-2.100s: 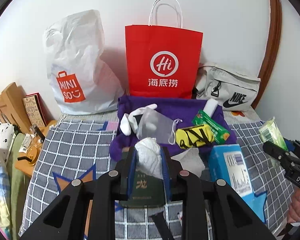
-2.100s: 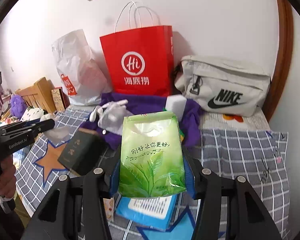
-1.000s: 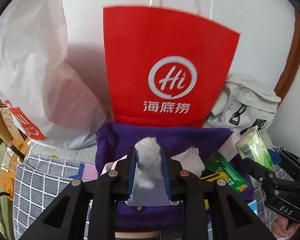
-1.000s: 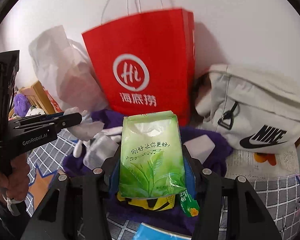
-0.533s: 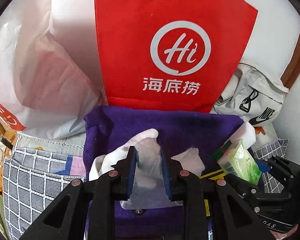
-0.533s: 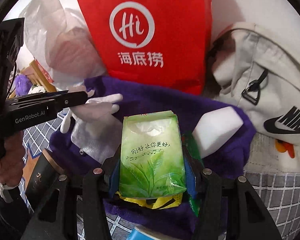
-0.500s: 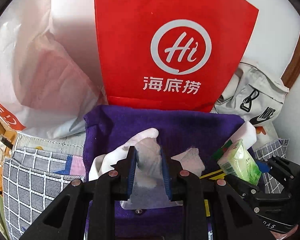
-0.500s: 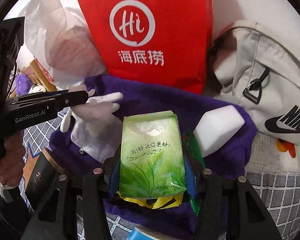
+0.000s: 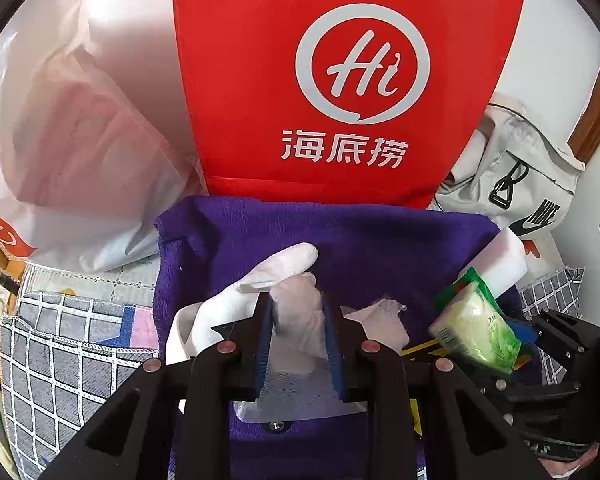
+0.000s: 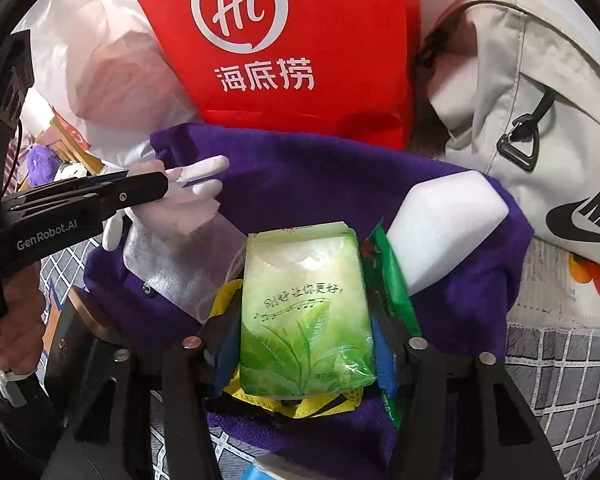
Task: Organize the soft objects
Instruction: 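Lower the tissue pack and cloth onto the towel and open both tools, then move both open tools back toward the orange-print sachet on the bed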
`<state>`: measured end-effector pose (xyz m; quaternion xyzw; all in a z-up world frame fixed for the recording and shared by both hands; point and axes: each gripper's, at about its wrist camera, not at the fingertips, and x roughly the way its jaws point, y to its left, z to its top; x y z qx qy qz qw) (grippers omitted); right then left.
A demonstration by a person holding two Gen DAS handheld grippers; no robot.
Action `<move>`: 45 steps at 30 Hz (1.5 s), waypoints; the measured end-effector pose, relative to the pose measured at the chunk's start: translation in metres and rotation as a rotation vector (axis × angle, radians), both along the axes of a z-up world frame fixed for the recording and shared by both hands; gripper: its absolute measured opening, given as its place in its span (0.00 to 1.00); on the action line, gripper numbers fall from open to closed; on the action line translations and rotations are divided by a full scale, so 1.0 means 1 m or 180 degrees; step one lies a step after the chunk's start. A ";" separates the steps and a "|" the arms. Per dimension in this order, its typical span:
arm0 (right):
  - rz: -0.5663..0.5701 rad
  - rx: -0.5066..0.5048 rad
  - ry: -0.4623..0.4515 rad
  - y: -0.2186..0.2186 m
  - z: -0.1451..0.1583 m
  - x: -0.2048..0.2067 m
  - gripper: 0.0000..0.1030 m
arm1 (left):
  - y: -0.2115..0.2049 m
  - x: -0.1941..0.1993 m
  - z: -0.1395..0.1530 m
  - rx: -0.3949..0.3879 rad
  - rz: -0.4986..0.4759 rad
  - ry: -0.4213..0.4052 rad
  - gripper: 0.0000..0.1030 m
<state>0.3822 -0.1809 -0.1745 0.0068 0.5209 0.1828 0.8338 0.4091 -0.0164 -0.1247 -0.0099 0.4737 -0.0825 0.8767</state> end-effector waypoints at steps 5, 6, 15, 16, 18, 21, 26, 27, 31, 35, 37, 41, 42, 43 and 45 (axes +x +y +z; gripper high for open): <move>0.0020 0.0104 -0.0157 0.004 0.011 -0.005 0.75 | 0.001 0.000 0.000 -0.0041 0.0001 0.0008 0.32; 0.0015 0.0103 -0.0166 0.002 0.014 -0.007 0.75 | 0.001 -0.001 0.001 -0.0042 0.0001 0.0000 0.33; -0.0069 0.0103 -0.0309 -0.003 0.041 -0.018 0.75 | 0.003 -0.012 0.019 -0.0046 0.0043 -0.0119 0.45; -0.0082 0.0101 -0.0325 -0.005 0.048 -0.022 0.75 | 0.003 -0.015 0.024 -0.0043 0.0047 -0.0140 0.45; -0.0100 0.0147 -0.0381 -0.004 0.058 -0.030 0.75 | 0.005 -0.021 0.032 -0.0047 0.0052 -0.0196 0.45; -0.0059 0.0157 -0.0384 -0.001 0.071 -0.047 0.75 | 0.009 -0.036 0.055 -0.0051 0.0080 -0.0354 0.45; 0.0065 0.0010 -0.0540 0.008 0.090 -0.091 0.75 | 0.015 -0.059 0.085 -0.0094 0.0114 -0.0506 0.45; 0.0076 0.0006 -0.0573 0.008 0.093 -0.101 0.75 | 0.016 -0.064 0.089 -0.0078 0.0120 -0.0519 0.45; 0.0120 0.0088 -0.0613 0.012 0.099 -0.134 0.75 | 0.028 -0.091 0.103 -0.0044 0.0171 -0.0605 0.45; 0.0149 0.0132 -0.0606 0.022 0.096 -0.160 0.75 | 0.043 -0.127 0.103 0.0005 0.0259 -0.0605 0.45; 0.0177 0.0165 -0.0591 0.025 0.093 -0.175 0.75 | 0.050 -0.144 0.099 0.0037 0.0306 -0.0583 0.45; 0.0181 0.0157 -0.0580 0.031 0.088 -0.207 0.75 | 0.072 -0.186 0.087 0.0015 0.0461 -0.0545 0.45; 0.0173 0.0152 -0.0578 0.033 0.087 -0.213 0.75 | 0.078 -0.197 0.082 -0.0033 0.0530 -0.0527 0.45; 0.0166 0.0166 -0.0563 0.034 0.084 -0.220 0.75 | 0.082 -0.203 0.079 -0.0062 0.0571 -0.0512 0.45; 0.0163 0.0212 -0.0516 0.037 0.079 -0.232 0.75 | 0.092 -0.220 0.069 -0.0141 0.0679 -0.0479 0.45</move>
